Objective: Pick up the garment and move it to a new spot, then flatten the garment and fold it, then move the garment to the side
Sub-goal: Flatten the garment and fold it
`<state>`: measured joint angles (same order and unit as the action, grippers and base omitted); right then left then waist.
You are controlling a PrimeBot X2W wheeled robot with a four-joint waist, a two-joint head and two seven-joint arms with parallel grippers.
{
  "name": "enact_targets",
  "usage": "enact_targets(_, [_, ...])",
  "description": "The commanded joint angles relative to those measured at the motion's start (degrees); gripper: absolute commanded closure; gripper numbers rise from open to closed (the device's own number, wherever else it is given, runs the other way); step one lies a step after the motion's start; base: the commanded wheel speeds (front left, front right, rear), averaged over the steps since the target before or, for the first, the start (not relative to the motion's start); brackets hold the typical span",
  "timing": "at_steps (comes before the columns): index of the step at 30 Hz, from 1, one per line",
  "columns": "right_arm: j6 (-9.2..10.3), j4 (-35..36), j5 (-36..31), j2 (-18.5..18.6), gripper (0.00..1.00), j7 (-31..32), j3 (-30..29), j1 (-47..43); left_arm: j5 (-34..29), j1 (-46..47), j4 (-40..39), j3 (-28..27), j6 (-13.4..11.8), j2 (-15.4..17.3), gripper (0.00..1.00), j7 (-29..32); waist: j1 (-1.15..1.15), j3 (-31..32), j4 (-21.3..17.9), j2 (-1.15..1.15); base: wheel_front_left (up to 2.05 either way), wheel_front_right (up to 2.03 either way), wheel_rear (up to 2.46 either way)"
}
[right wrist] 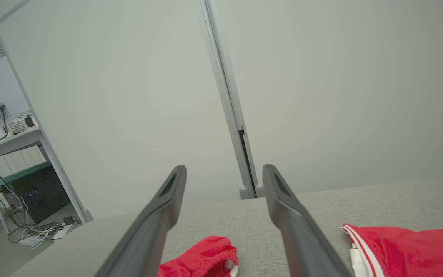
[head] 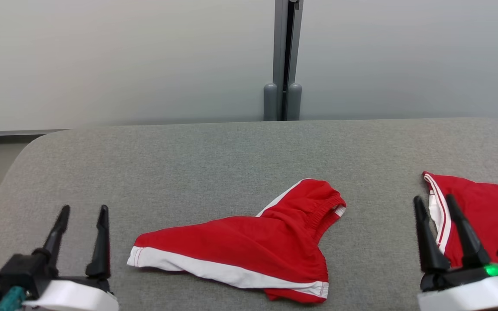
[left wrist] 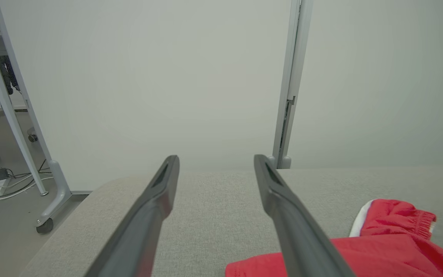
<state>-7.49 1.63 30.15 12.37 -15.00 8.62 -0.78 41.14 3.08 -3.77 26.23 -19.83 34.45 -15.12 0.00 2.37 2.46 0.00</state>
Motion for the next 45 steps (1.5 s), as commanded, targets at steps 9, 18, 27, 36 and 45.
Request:
enact_targets(9, [-0.03, -2.5, -7.7, -3.2, 0.0, -0.2, -0.5, -3.3, -9.5, -10.2, 3.0, -9.2, 5.1, -13.0, 0.0, 0.0, 0.0, -0.4, -1.5, 0.0, 0.0, 0.0, 0.0])
enact_targets(18, [-0.03, -3.6, -7.1, -1.8, 0.0, -0.2, 0.5, -1.6, -13.8, -9.8, 7.2, -13.7, 10.6, -17.1, 0.0, 0.0, 0.0, -0.3, -1.6, 0.0, 0.0, 0.0, 0.0])
enact_targets(27, [-0.03, -3.8, -6.4, -1.5, 0.0, -0.2, 1.9, -1.3, -16.3, -9.0, 8.8, -15.5, 13.1, -19.0, 0.0, 0.0, 0.0, -0.7, -1.3, 0.0, 0.0, 0.0, 0.0])
enact_targets(36, [-0.03, -7.8, -3.3, -0.2, 0.0, 0.8, 4.7, -1.7, -16.6, -9.0, 10.1, -15.2, 13.8, -19.3, 0.0, 0.9, 0.0, -0.8, -1.1, 0.0, 0.0, 0.0, 0.0])
enact_targets(45, [-0.03, -11.8, 10.7, 4.2, 0.0, 13.0, 18.1, -0.7, -14.0, -8.2, 10.9, -13.2, 15.5, -17.4, 0.0, 11.1, 0.0, -1.5, -0.5, 0.0, 0.0, 0.0, 0.0])
